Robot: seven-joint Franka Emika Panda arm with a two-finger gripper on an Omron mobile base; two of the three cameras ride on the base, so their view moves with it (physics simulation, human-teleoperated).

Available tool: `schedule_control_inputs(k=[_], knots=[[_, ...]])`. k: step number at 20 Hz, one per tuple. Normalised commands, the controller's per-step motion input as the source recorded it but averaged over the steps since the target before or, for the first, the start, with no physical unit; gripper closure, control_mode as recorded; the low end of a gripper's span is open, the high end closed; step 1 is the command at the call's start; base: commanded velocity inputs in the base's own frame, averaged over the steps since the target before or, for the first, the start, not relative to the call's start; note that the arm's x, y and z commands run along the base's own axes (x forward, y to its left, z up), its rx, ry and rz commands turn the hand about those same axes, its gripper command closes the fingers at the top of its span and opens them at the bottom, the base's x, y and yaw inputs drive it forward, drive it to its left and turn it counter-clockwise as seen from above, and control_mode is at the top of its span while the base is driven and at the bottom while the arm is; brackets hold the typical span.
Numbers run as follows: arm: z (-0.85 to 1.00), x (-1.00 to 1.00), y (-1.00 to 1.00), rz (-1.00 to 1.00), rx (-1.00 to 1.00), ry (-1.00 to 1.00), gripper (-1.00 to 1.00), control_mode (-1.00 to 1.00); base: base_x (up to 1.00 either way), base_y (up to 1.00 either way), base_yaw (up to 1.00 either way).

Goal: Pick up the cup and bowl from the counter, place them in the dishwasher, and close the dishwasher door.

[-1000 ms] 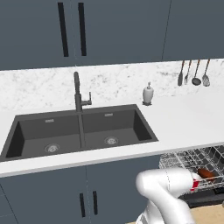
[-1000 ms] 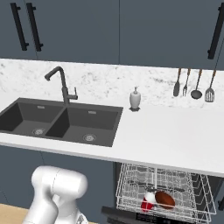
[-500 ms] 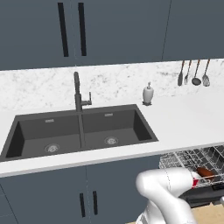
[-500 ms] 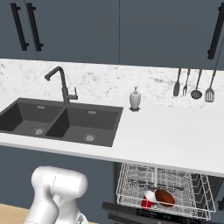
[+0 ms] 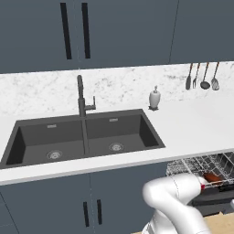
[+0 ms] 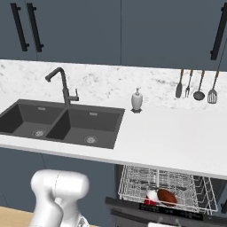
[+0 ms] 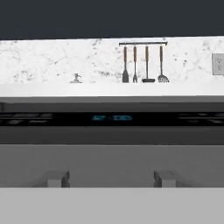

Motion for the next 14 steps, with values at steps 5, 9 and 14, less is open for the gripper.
schedule_control_inputs(k=[5, 9, 14], knots=[[0.00, 1.00, 0.19, 0.19, 0.00, 0.00, -1.00, -1.00, 0.00, 0.00, 0.00], [0.00, 1.00, 0.30, 0.08, -0.01, 0.00, -1.00, -1.00, 0.00, 0.00, 0.00], [0.00, 1.00, 0.62, -0.08, -0.10, 0.00, -1.00, -1.00, 0.00, 0.00, 0.00]])
